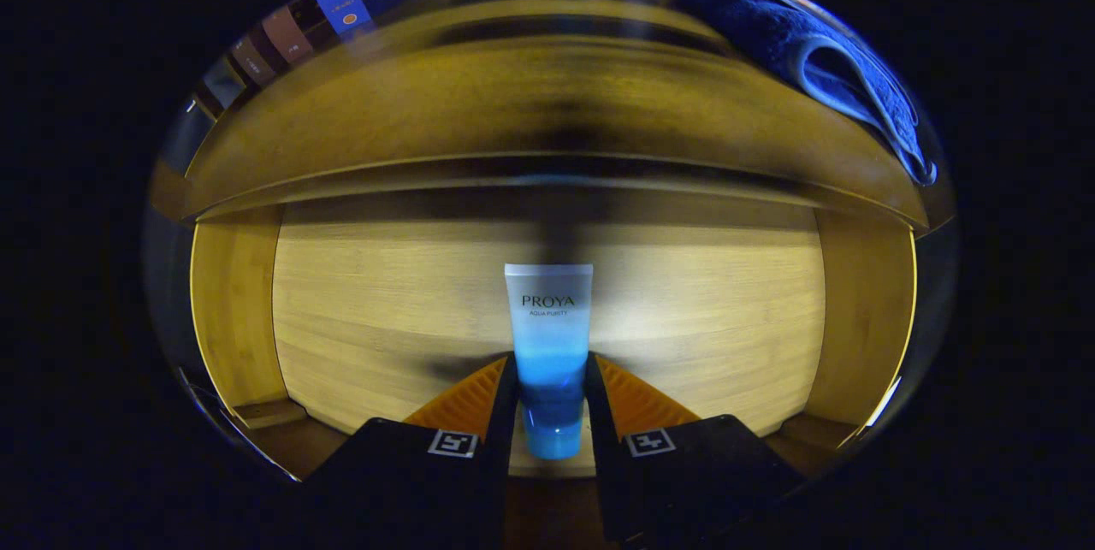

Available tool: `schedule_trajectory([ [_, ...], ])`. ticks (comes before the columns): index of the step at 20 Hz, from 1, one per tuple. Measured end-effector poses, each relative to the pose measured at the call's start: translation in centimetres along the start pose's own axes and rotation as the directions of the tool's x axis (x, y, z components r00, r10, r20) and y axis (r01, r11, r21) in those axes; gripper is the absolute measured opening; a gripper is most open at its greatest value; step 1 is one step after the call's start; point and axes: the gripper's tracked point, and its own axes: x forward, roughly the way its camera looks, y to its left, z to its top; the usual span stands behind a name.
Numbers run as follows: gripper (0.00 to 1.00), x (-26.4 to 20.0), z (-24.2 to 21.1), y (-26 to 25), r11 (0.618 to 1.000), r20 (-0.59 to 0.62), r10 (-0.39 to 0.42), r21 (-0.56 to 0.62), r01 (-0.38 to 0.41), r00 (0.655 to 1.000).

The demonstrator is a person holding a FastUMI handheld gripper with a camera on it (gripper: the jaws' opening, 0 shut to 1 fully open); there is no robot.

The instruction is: Pull open the drawer, take out the items inside it, and place them on the countertop above the cabinet.

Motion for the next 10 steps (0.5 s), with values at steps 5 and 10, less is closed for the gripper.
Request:
schedule_trajectory([
  [5,0.27,-1.6,0.0,0.8,0.999,0.036,0.041,0.013,-0.042,0.998],
  [10,0.26,-7.9,0.1,1.9,0.996,0.134,0.084,-0.007,-0.084,0.987],
])
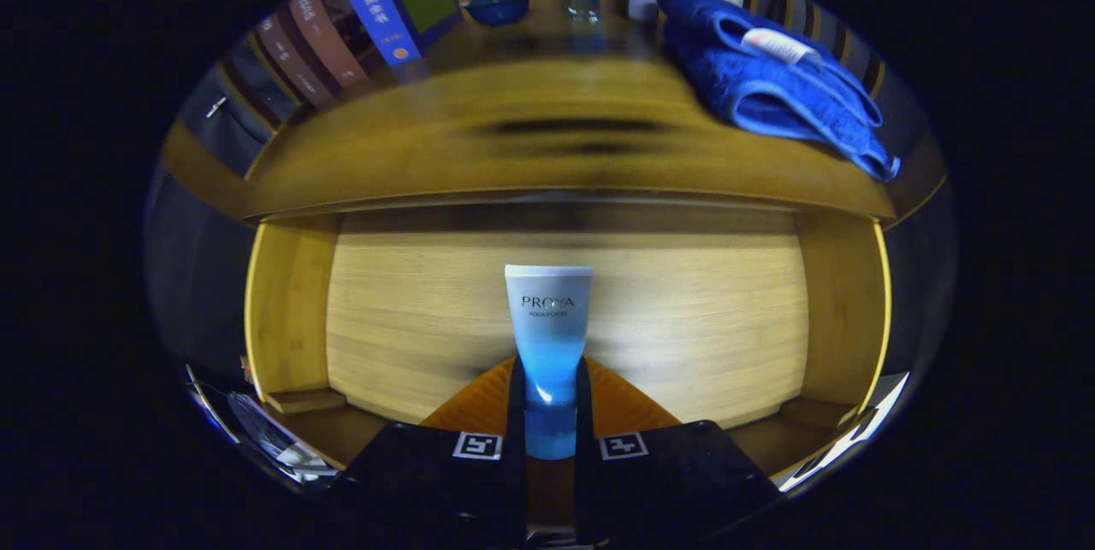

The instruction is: Pull open the drawer, take out the items inside it, and place them on the countertop above the cabinet.

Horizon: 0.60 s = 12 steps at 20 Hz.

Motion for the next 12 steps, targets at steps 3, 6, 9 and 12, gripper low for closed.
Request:
schedule_trajectory([
  [3,0.26,-4.1,1.6,0.0,1.000,0.071,-0.003,-0.014,0.004,0.997],
  [6,0.26,-7.7,4.0,0.2,1.000,0.131,0.012,-0.005,-0.011,0.991],
  [9,0.26,-9.4,7.1,-0.1,1.000,0.170,0.006,-0.010,-0.005,0.985],
  [12,0.26,-9.0,10.2,0.0,1.000,0.183,-0.001,-0.017,0.005,0.983],
])
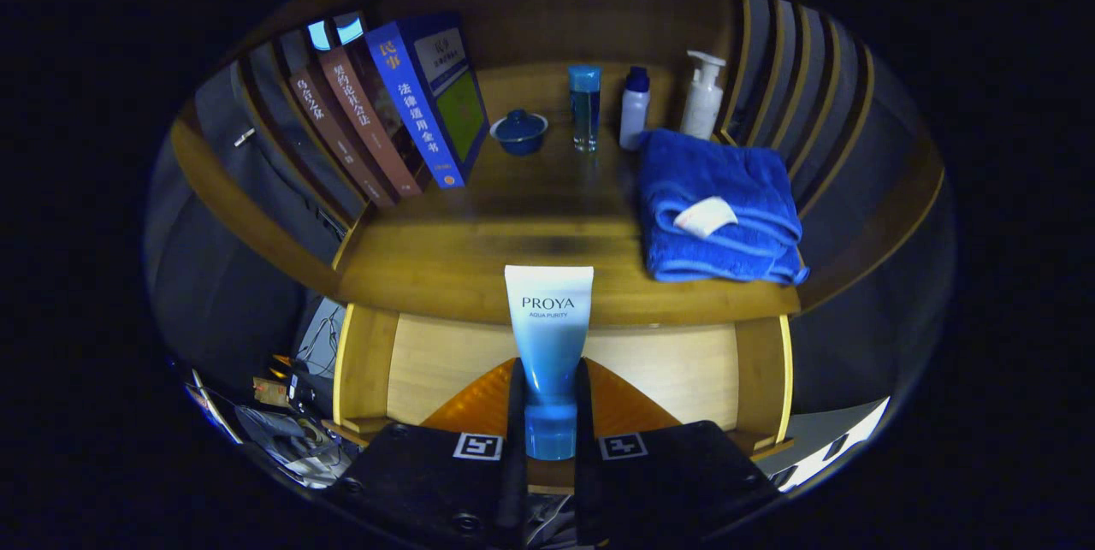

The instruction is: Pull open the drawer, take out the items inside it, and place them on the countertop above the cabinet.

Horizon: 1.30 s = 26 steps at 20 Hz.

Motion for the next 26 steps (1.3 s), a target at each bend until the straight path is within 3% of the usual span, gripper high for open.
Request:
schedule_trajectory([
  [7,0.26,6.7,4.6,1.9,0.999,-0.036,0.008,0.041,-0.007,0.999],
  [16,0.29,11.4,5.2,1.0,0.999,-0.098,-0.037,0.034,0.040,0.995],
  [20,0.48,11.0,5.1,1.1,0.998,-0.098,-0.029,0.049,0.034,0.995],
  [24,1.00,9.2,4.7,0.9,0.996,-0.048,-0.042,0.080,0.046,0.998],
  [26,1.00,7.8,4.9,1.2,0.995,-0.005,-0.033,0.098,0.033,0.999],
])
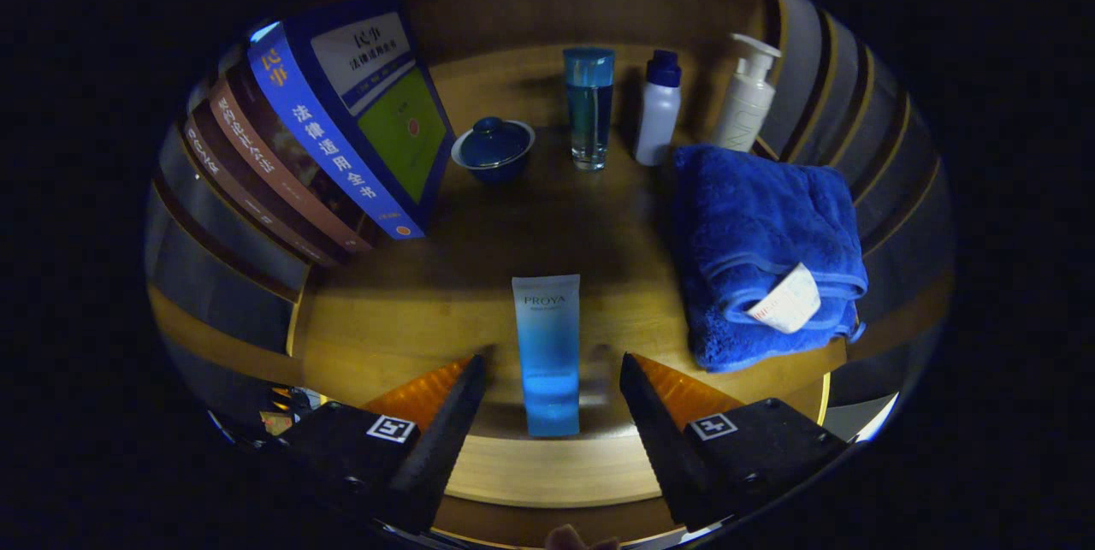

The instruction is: Pull open the drawer, take out the items inside it, and place them on the countertop above the cabinet.

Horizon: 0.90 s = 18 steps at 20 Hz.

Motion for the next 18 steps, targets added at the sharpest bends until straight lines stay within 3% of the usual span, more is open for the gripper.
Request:
schedule_trajectory([
  [4,1.00,-4.2,-0.4,-0.1,1.000,0.116,0.008,-0.013,-0.007,0.993],
  [8,0.99,-9.5,-1.5,-0.2,0.999,0.269,0.009,-0.032,0.000,0.963],
  [14,1.00,-18.3,-5.0,0.2,0.998,0.483,0.063,-0.047,-0.046,0.873],
  [18,0.99,-22.9,-6.9,-0.3,0.994,0.626,0.108,-0.093,-0.064,0.773],
])
